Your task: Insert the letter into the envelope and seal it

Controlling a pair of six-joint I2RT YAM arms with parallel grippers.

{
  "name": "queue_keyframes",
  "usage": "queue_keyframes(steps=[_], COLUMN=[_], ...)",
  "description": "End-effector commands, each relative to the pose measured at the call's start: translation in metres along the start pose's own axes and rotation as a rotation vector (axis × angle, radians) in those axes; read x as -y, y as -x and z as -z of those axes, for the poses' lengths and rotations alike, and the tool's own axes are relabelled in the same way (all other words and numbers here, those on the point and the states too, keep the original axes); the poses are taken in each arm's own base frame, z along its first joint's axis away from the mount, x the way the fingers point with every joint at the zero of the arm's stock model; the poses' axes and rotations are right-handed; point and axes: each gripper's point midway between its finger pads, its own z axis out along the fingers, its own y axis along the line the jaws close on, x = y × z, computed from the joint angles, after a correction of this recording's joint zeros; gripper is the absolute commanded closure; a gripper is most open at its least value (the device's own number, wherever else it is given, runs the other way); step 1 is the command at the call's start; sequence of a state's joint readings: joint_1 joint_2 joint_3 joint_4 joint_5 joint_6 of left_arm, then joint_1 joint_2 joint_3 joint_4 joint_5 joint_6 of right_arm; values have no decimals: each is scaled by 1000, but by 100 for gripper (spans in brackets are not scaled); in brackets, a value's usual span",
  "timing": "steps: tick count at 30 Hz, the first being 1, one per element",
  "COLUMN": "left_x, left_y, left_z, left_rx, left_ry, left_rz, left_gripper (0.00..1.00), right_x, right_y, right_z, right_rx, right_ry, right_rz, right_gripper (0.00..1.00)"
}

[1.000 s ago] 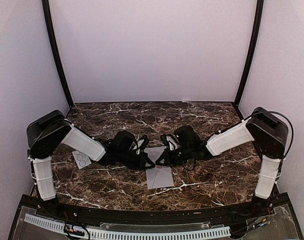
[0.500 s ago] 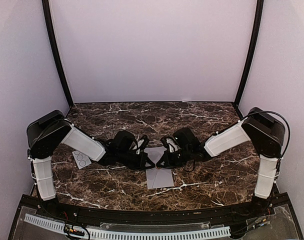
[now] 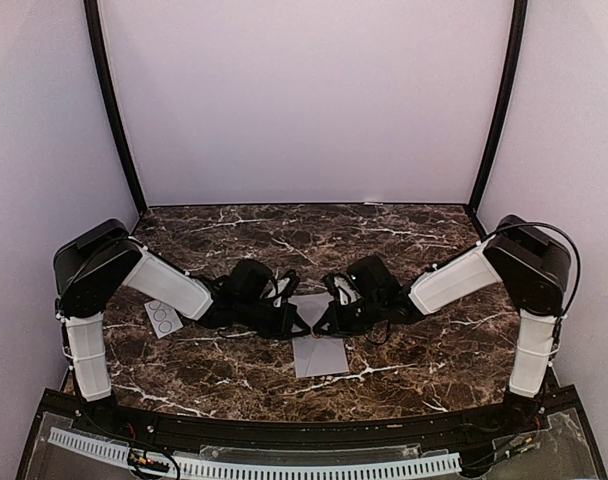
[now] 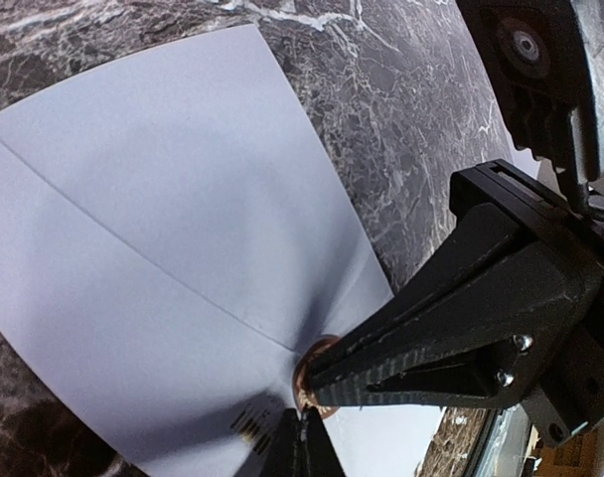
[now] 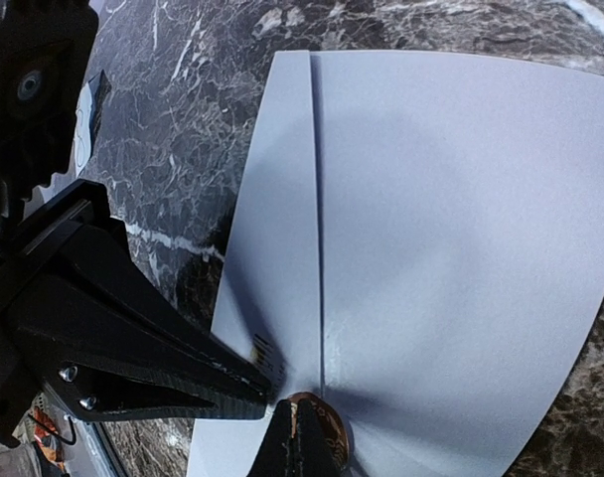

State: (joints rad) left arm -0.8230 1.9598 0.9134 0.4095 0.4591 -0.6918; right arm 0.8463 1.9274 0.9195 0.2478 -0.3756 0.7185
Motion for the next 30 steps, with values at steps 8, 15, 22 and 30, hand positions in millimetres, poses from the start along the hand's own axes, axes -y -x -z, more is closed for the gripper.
queue_keyframes(steps=[8,15,22,30], left_x=[32,34,21,-12], left_y=[18,13,-2,-18], left_z=[8,4,-7,-17], left_rx=[40,28,-12,-37], left_ry=[-89,-94,-73,31], left_rz=[-14,-18,8,38], left_gripper=[100,100,100,100], right_x=[21,20,19,18], right_y=[-13,-12,-10,-8], right_z=[5,5,5,8], right_rx=[-7,-4,-2,7], right_ry=[-61,-60,-58,-64], right_rz=[-56,-54,-53,-53], right_gripper=[100,100,100,100])
